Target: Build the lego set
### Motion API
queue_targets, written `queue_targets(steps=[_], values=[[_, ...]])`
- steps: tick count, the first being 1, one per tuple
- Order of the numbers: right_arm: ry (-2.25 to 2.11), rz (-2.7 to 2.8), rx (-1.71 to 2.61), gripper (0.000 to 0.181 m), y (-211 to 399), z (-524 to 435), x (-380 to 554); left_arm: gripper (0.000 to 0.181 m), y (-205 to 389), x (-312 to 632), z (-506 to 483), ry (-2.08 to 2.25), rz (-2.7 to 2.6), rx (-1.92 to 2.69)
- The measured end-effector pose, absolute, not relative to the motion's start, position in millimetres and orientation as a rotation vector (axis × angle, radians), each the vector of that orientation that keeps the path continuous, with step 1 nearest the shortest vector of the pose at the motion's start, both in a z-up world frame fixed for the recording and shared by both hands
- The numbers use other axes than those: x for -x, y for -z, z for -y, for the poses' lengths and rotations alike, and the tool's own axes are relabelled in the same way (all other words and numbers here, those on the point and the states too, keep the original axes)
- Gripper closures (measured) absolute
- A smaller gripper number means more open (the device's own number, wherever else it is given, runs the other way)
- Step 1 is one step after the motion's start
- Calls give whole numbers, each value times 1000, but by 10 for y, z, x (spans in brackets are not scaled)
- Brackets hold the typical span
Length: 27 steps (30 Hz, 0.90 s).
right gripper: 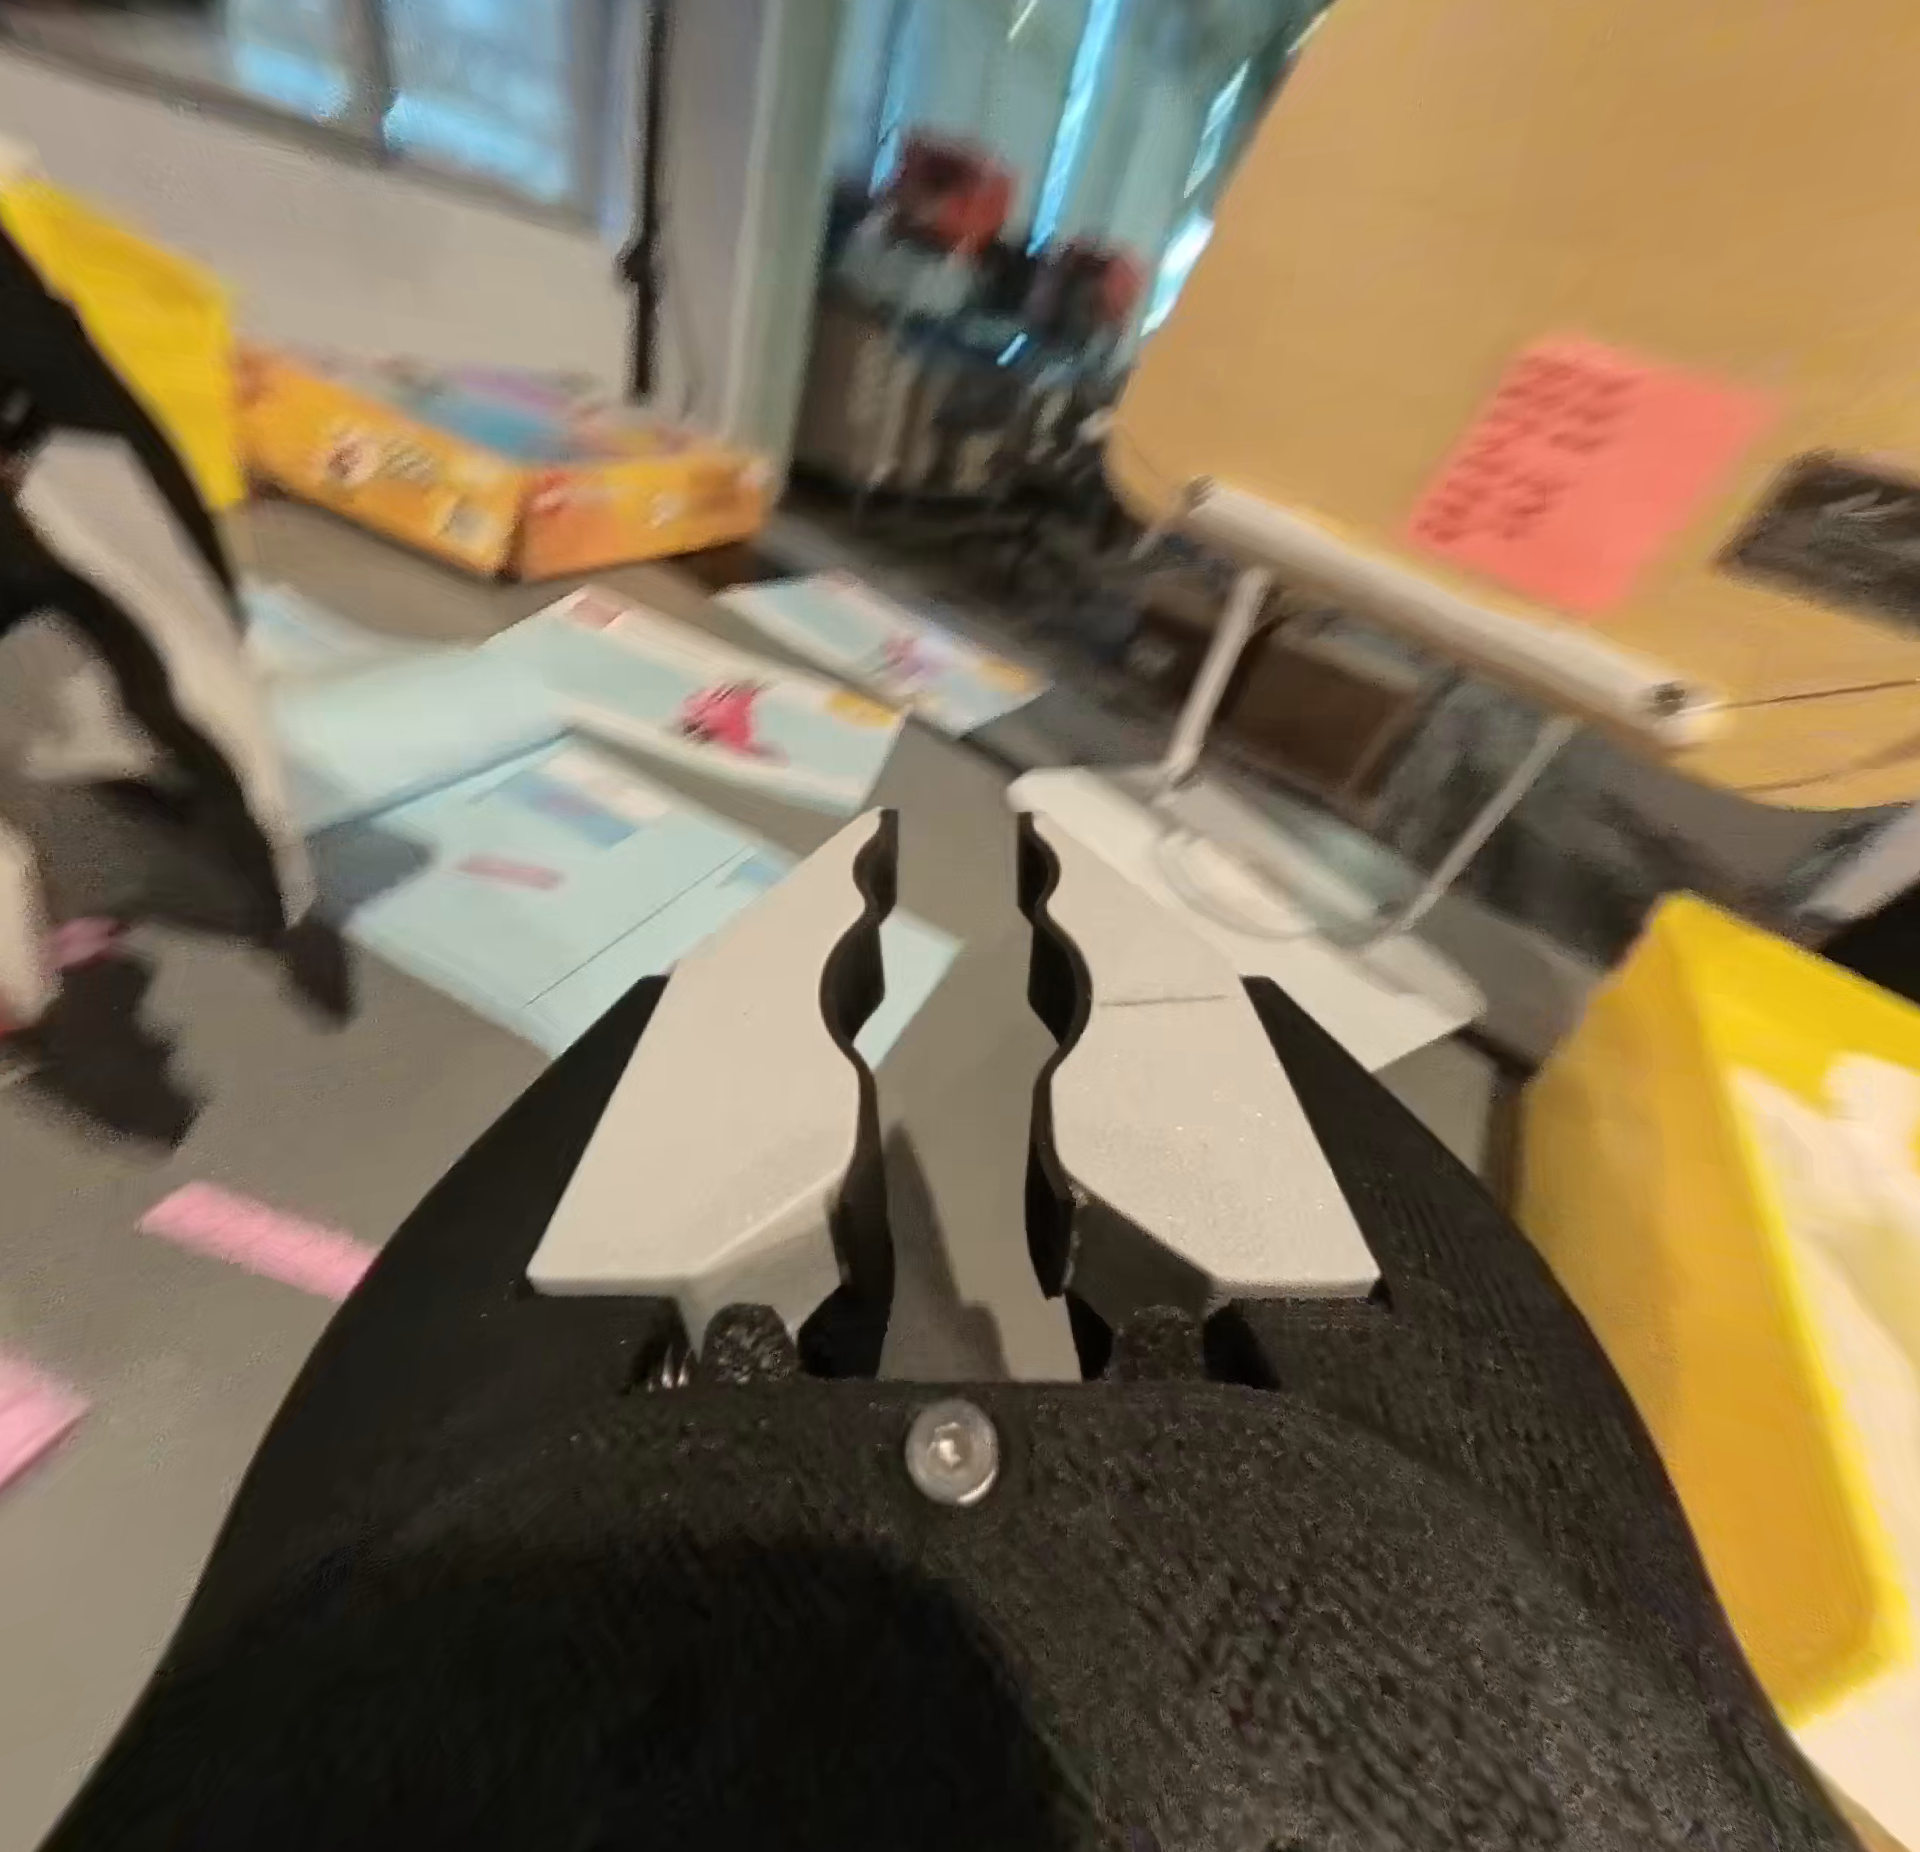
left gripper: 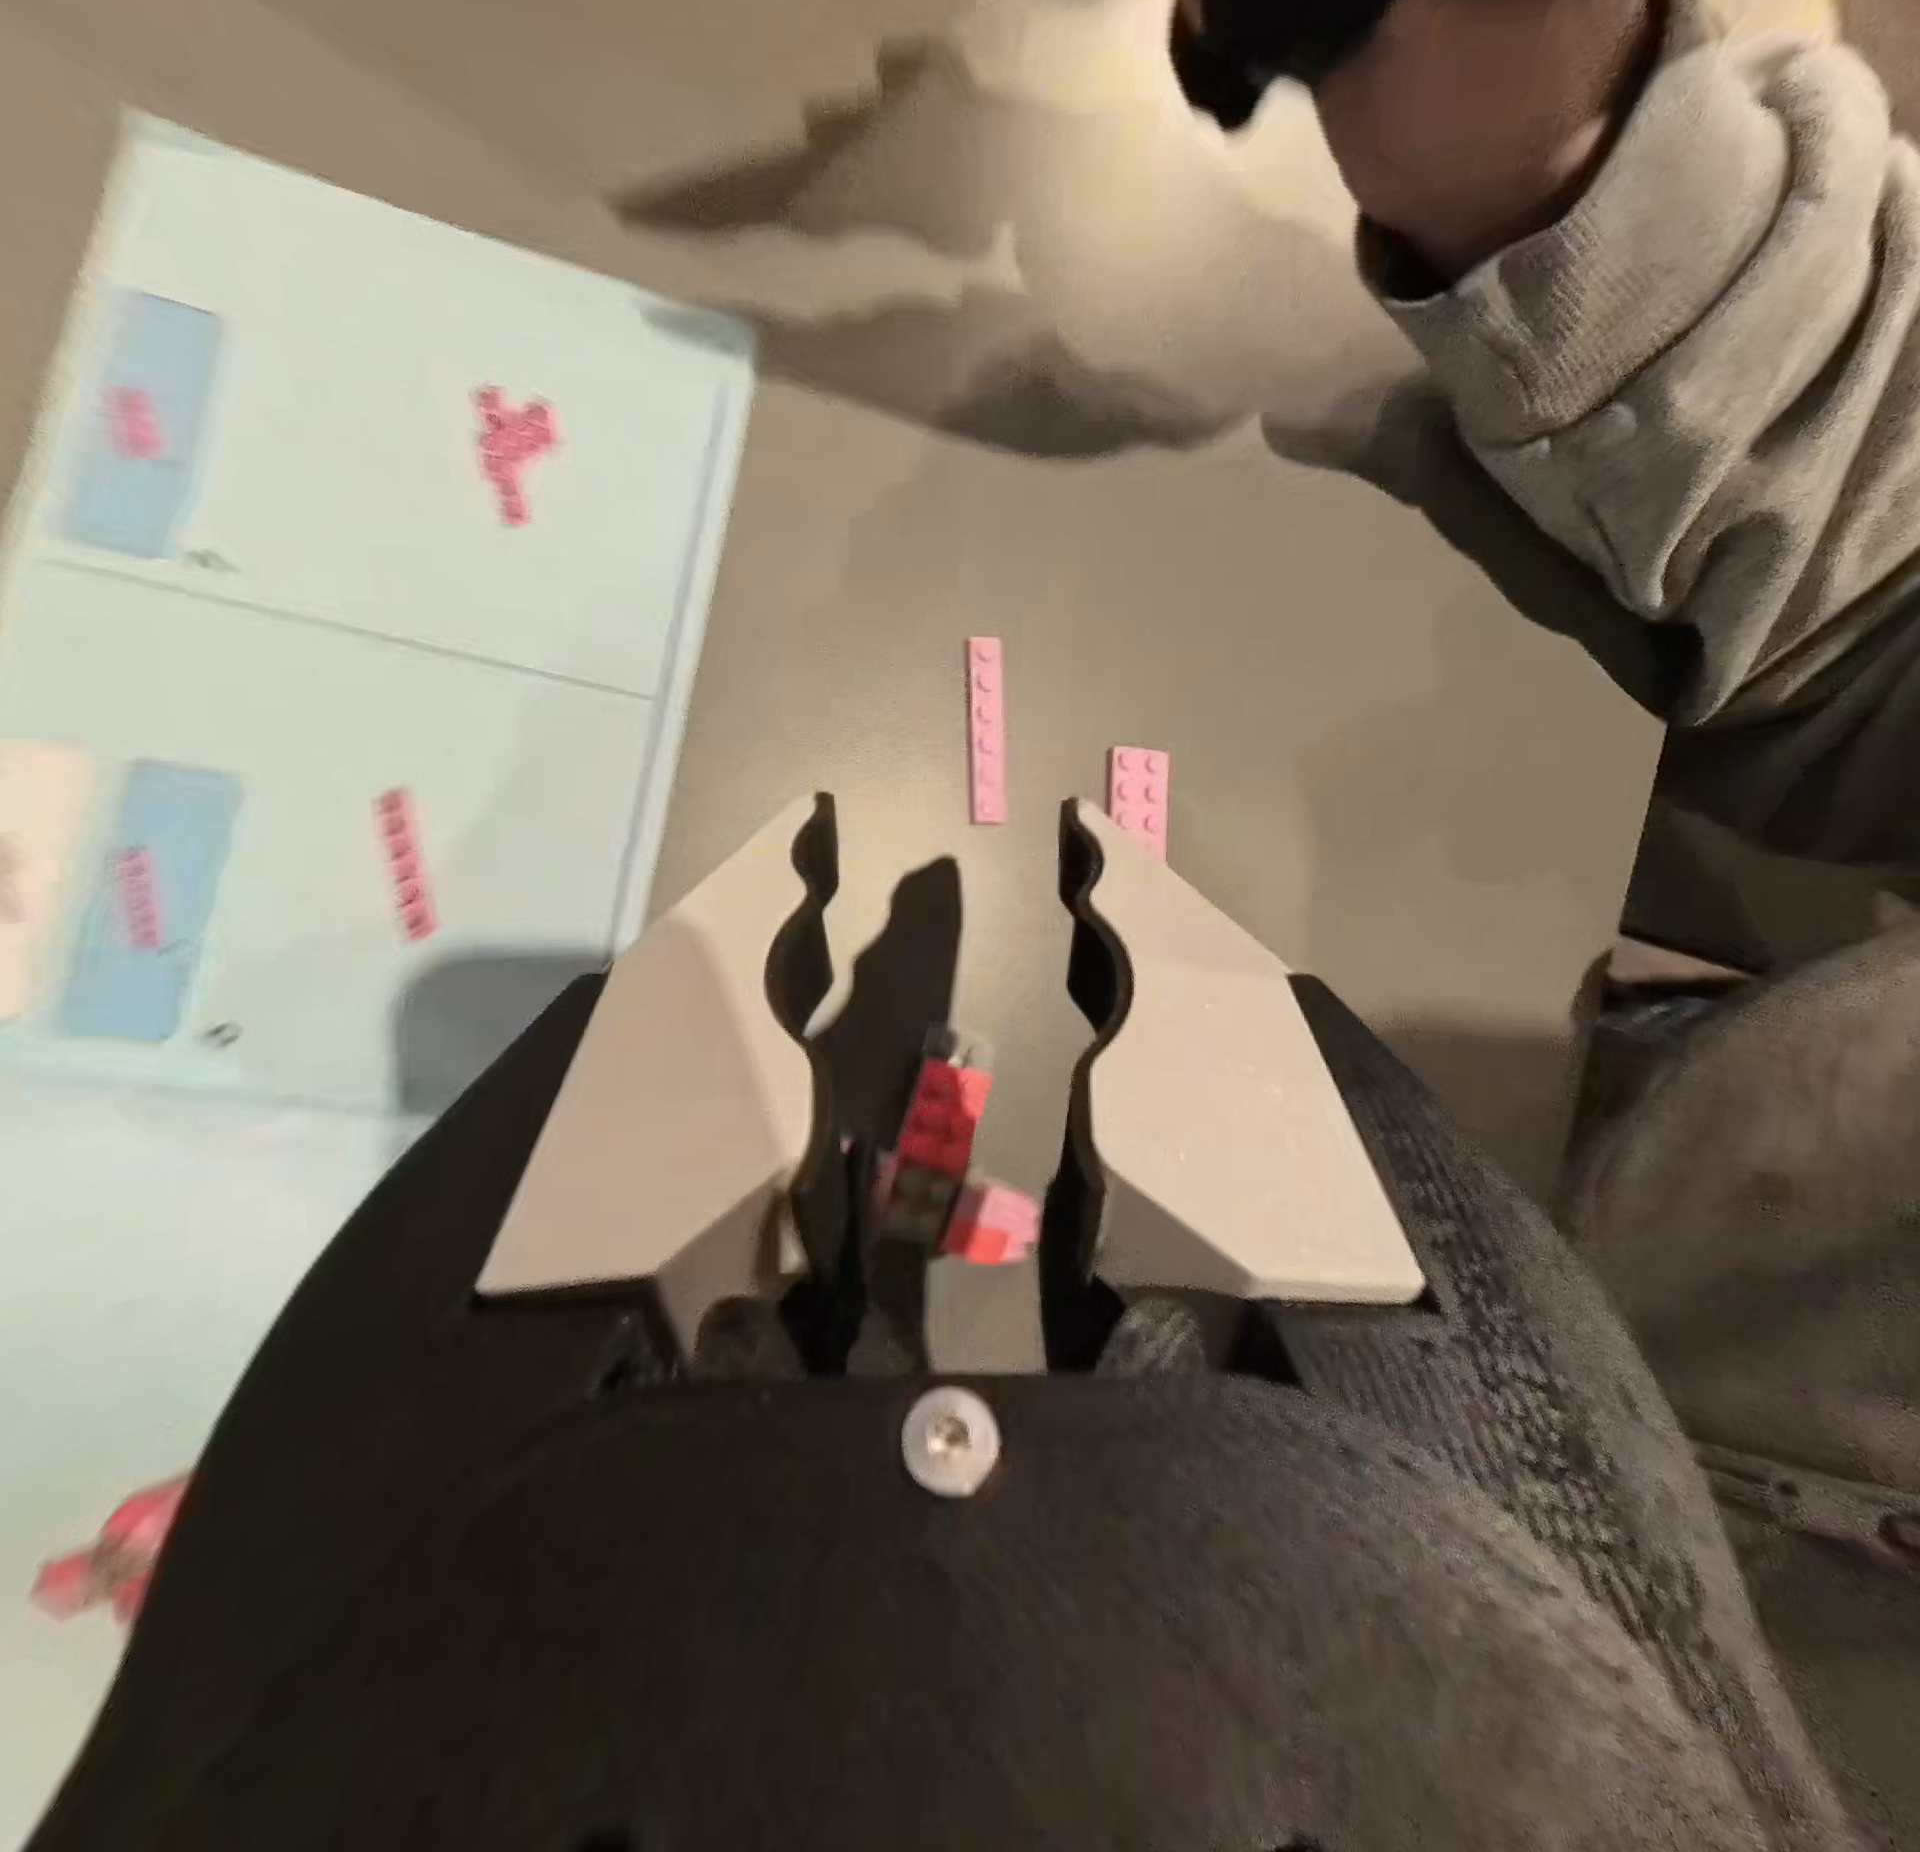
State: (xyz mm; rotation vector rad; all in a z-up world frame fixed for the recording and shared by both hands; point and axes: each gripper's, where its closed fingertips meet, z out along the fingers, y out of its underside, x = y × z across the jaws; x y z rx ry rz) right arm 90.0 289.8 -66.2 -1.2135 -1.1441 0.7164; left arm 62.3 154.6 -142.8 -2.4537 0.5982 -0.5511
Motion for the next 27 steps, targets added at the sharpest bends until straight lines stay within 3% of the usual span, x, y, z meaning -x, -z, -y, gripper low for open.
queue_targets(steps=[2,6,11,27], values=[[-730,1266,1393,146,881,-2724,-882,139,1268,-378,-1464,459,-550,2316],[-849,1332,1705,140,1368,-2116,-948,139,1036,227,-1263,195,-434,2064],[-680,1404,1858,120,1760,-1669,-863,139,956,644,-1065,83,-310,1861],[-582,1261,1979,134,1893,-1678,-851,144,902,604,-890,-12,-414,1695]])
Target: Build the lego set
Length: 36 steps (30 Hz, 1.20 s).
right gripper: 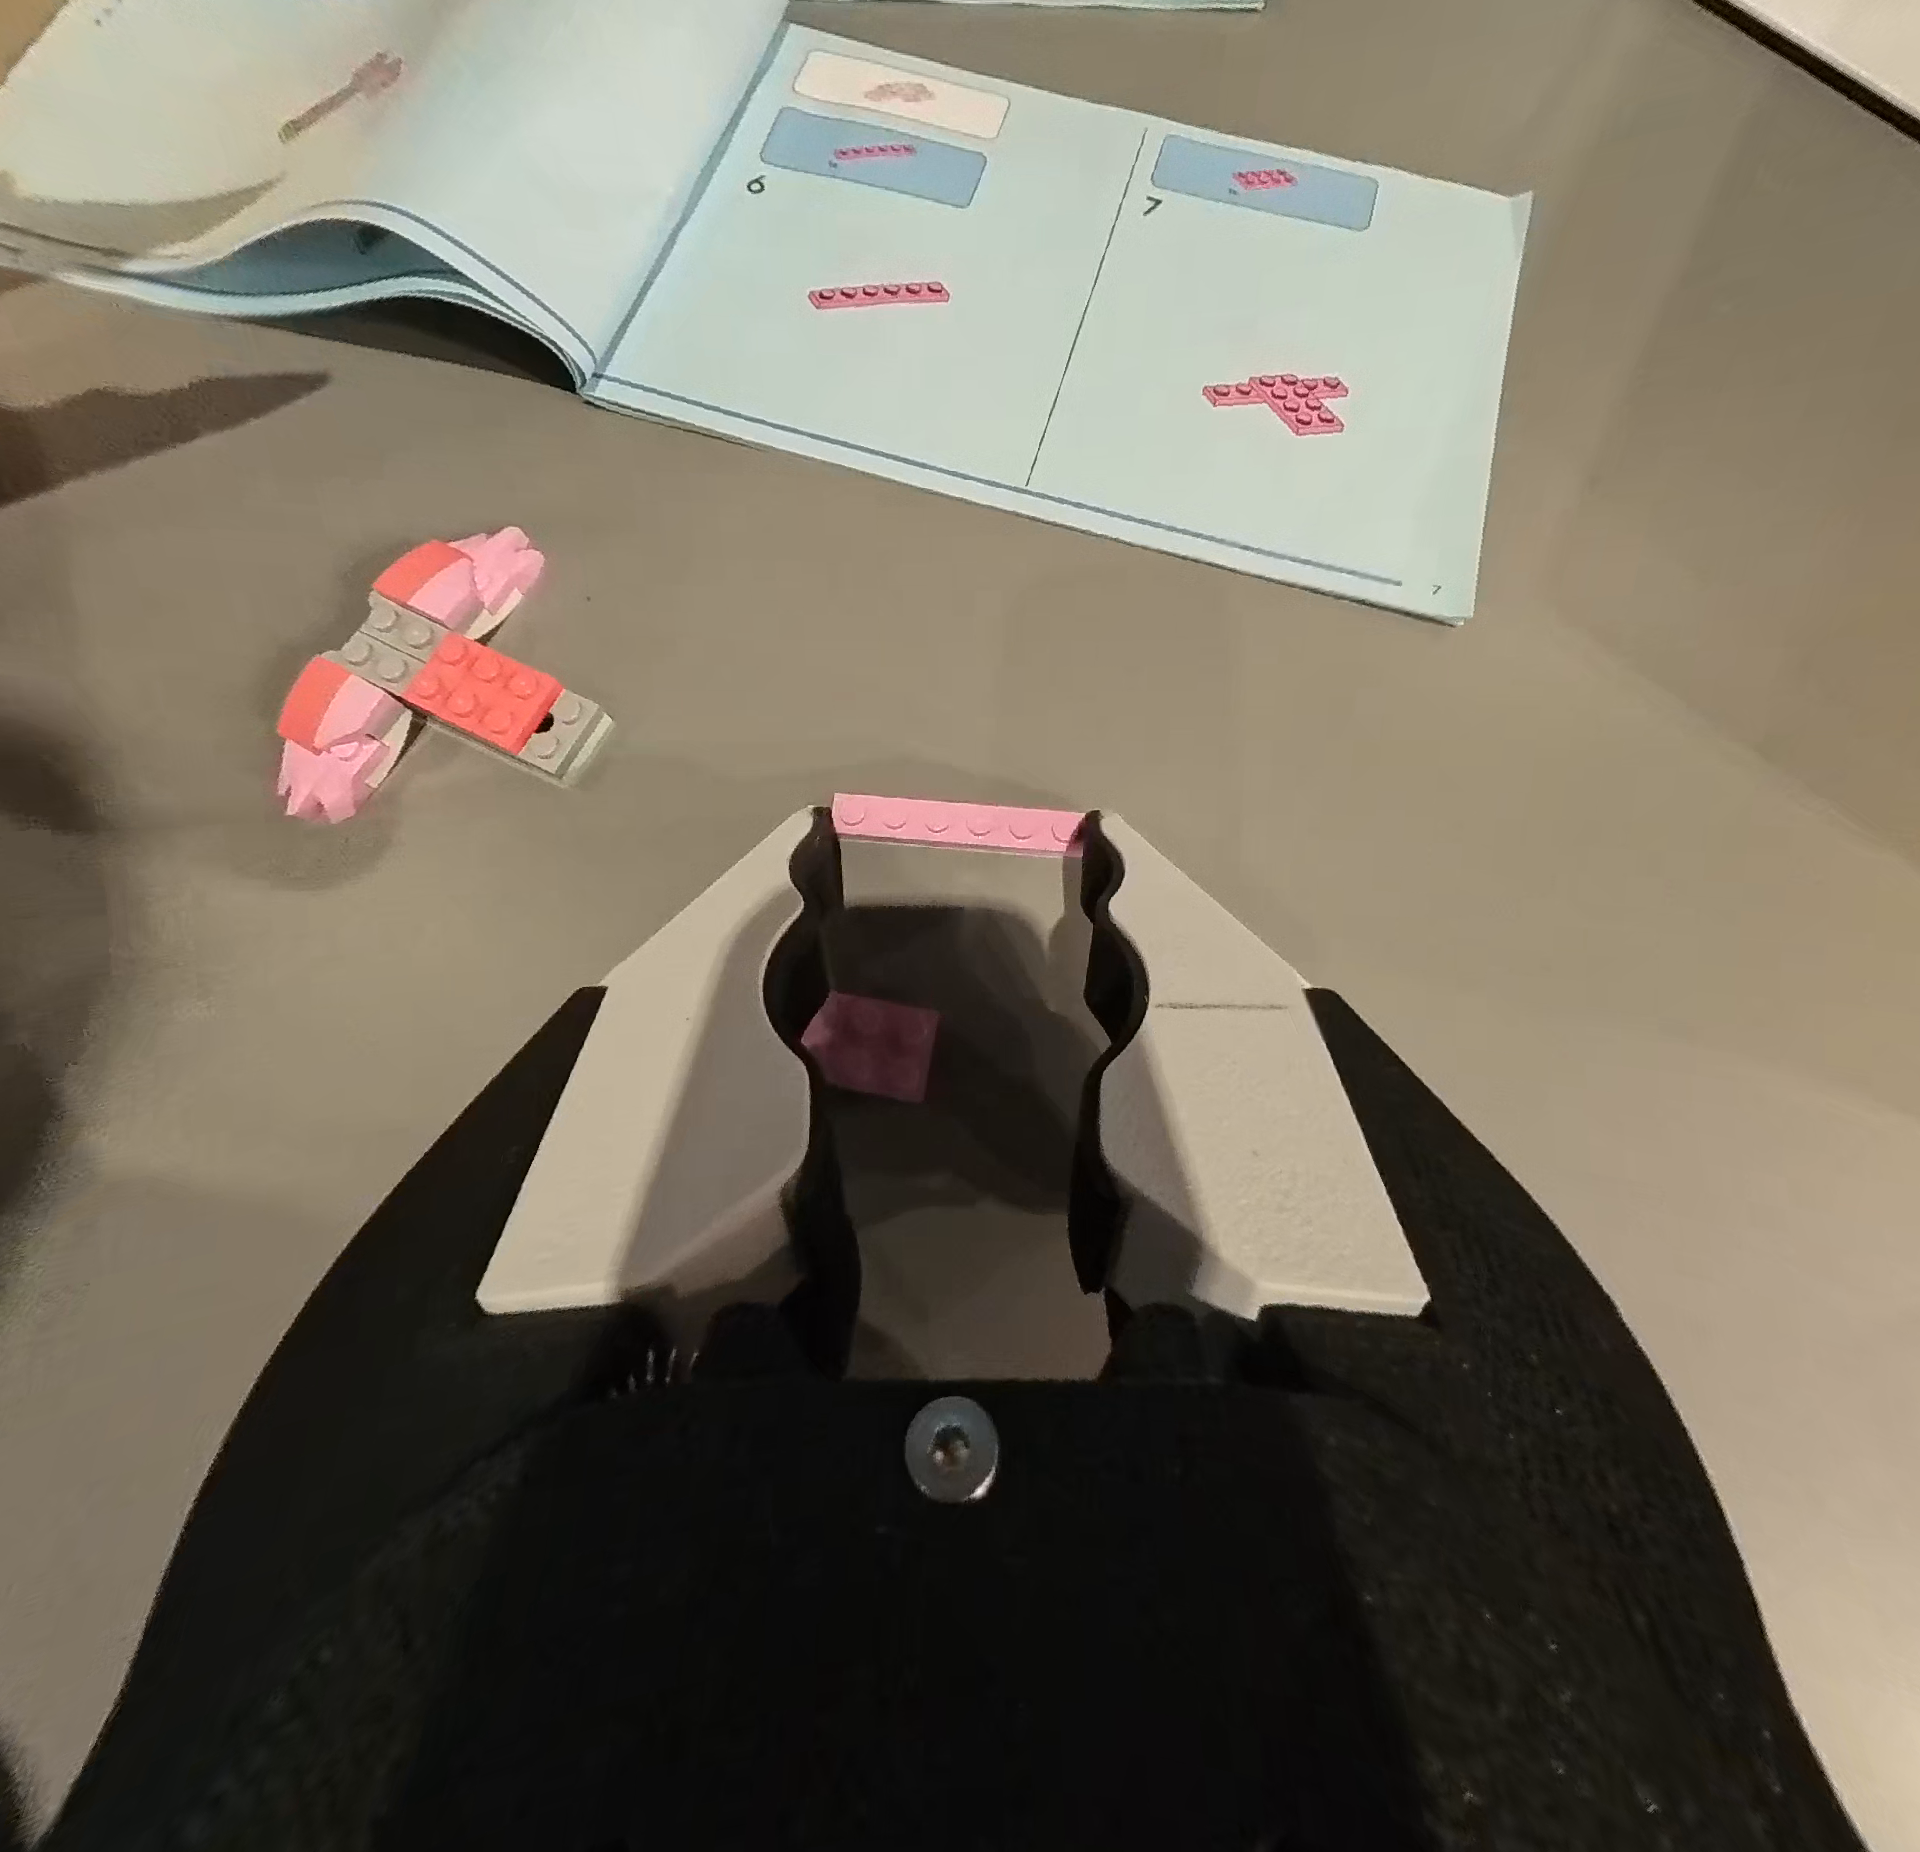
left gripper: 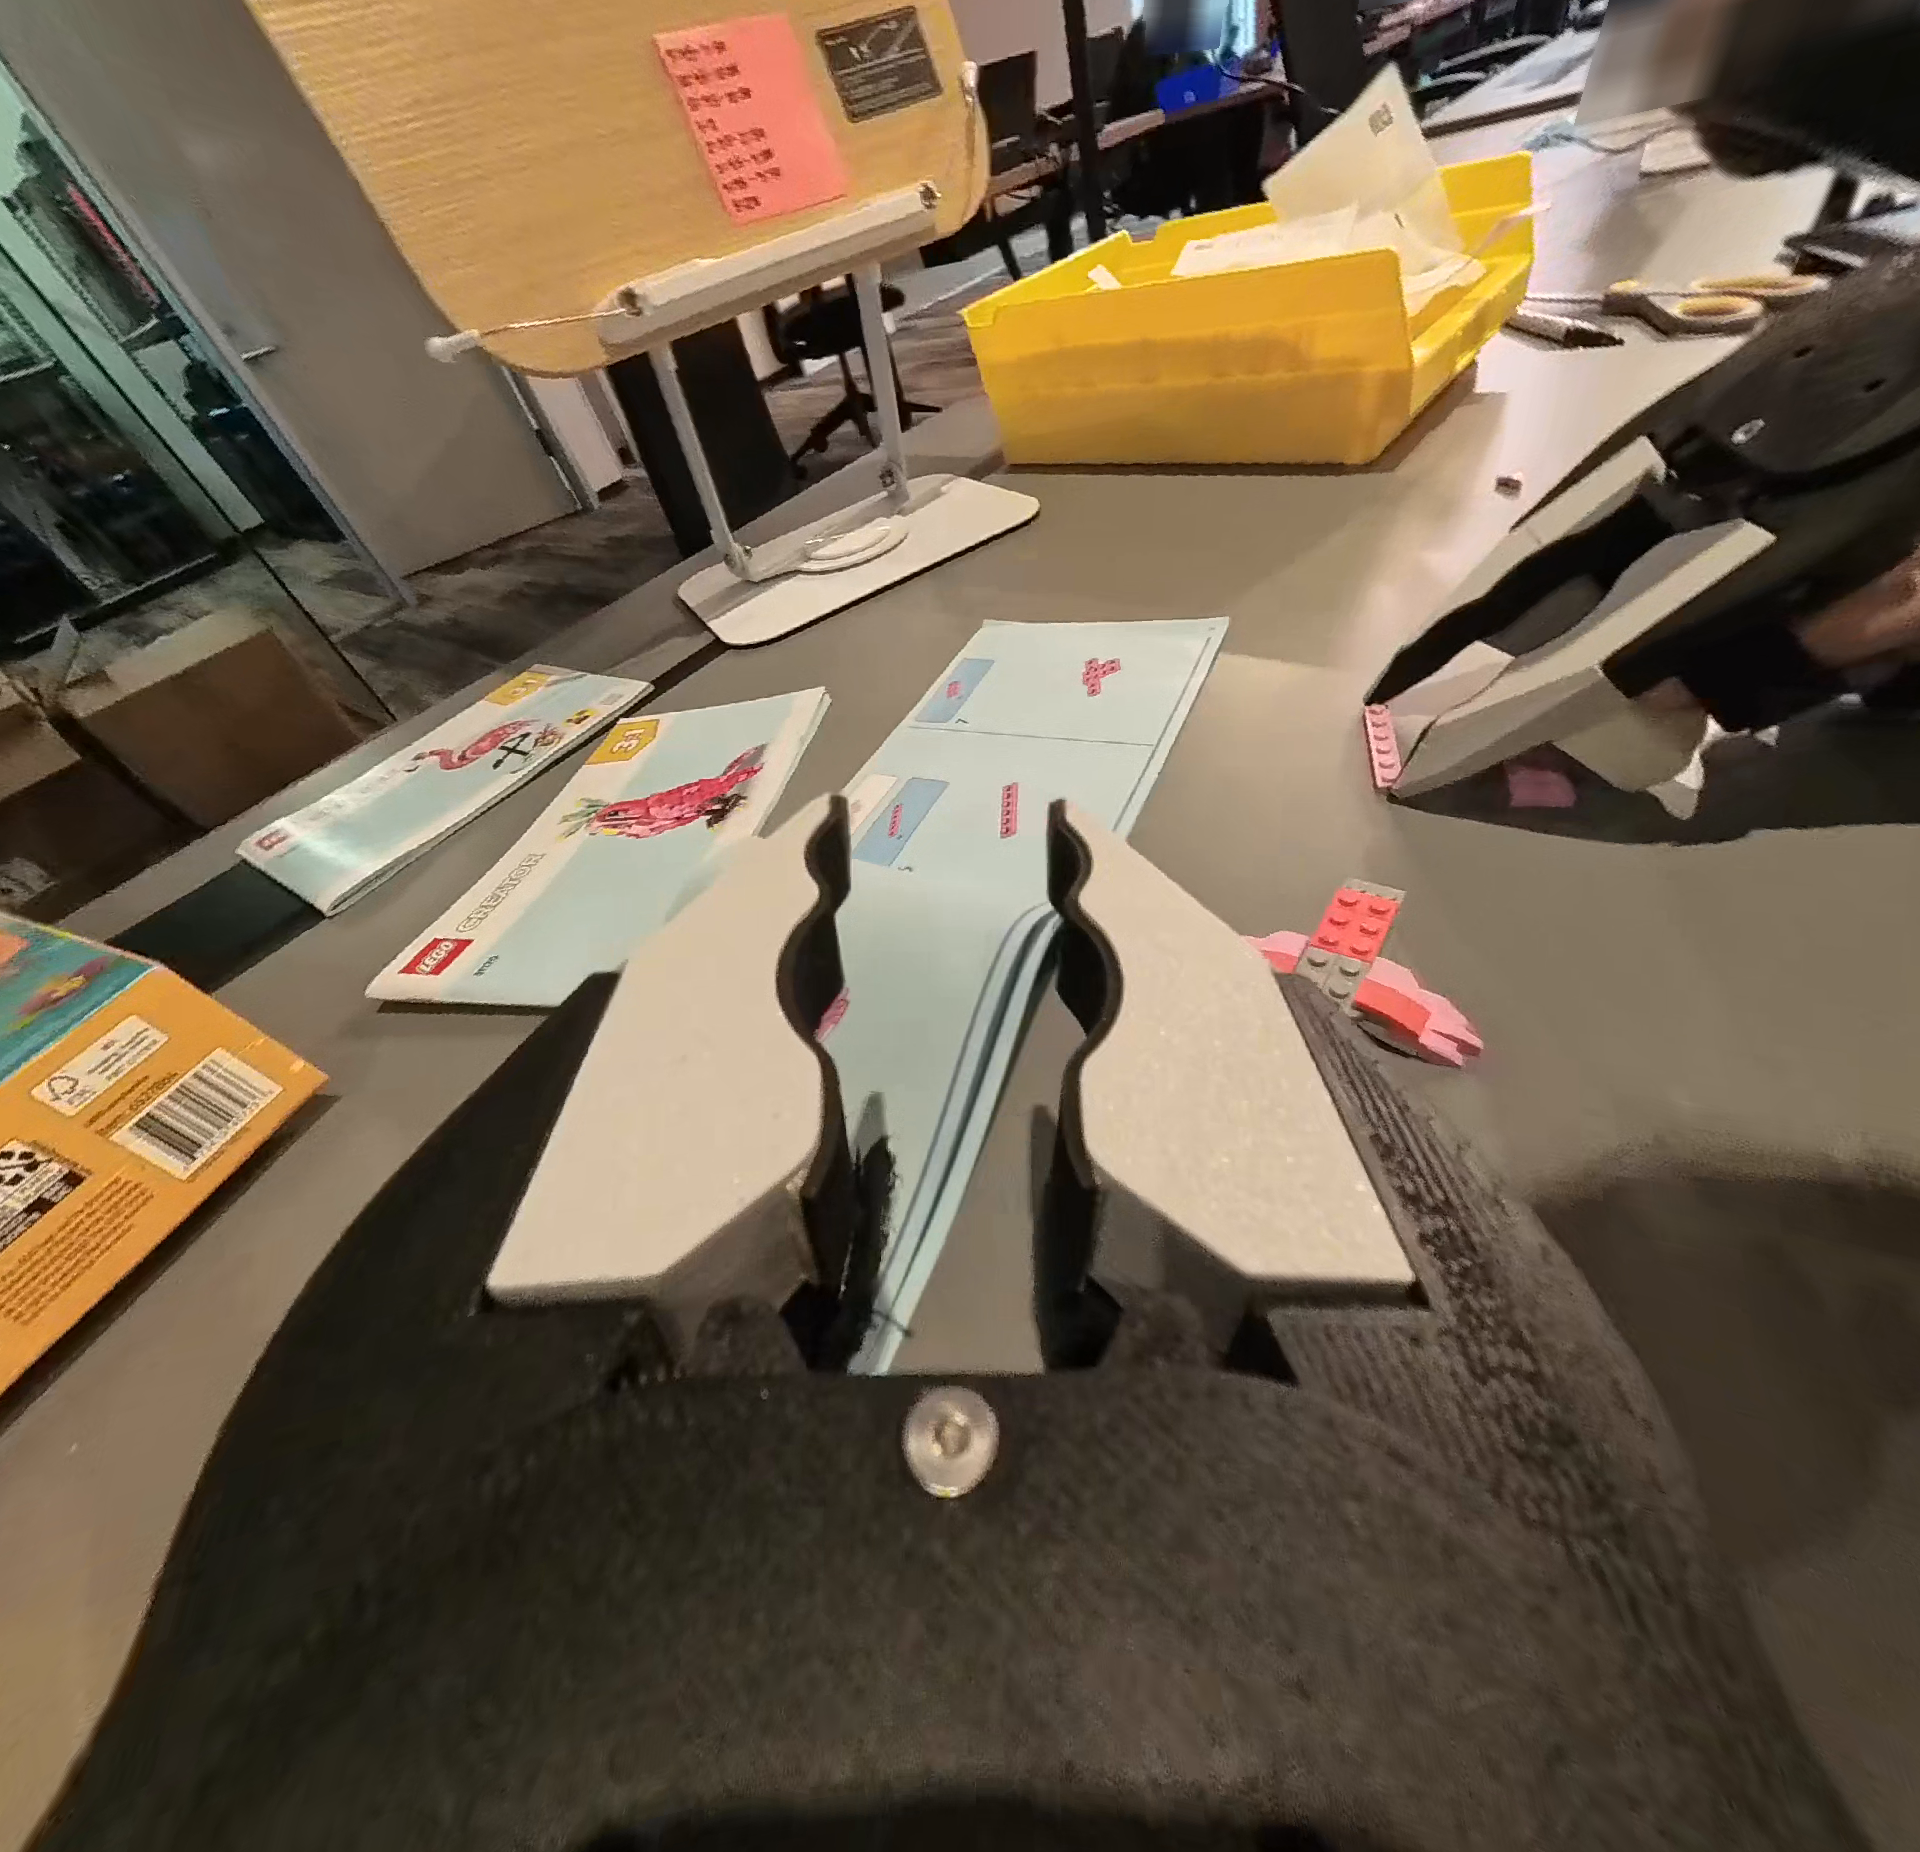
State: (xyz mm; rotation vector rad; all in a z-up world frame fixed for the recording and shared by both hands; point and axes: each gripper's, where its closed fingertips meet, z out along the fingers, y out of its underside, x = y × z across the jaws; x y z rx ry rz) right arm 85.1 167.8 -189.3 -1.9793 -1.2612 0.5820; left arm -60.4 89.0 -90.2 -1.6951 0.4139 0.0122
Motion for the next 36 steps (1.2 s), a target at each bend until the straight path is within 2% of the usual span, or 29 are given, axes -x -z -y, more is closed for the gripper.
queue_targets(steps=[4,6,10,14,18,24,31,36], values=[[-573,1354,1910,135,1877,-1680,-826,143,947,418,-861,-31,-533,1683],[-599,1462,1828,135,1849,-1625,-778,134,995,230,-806,-11,-659,1660],[-863,1754,1488,135,1591,-1205,-614,127,1178,-143,-656,-113,-984,1578],[-1067,2002,1120,135,1353,-722,-568,136,1359,-369,-597,-330,-1213,1470],[-1112,2148,905,135,1232,-486,-552,140,1305,-501,-548,-349,-1230,1380],[-1281,2282,840,135,1179,-335,-589,157,1162,-511,-516,-653,-1296,1141],[-1335,2322,808,135,1162,-249,-601,177,1187,-568,-493,-725,-1351,1054],[-1328,2277,845,134,1158,-308,-599,179,1196,-548,-549,-761,-1352,1056]])
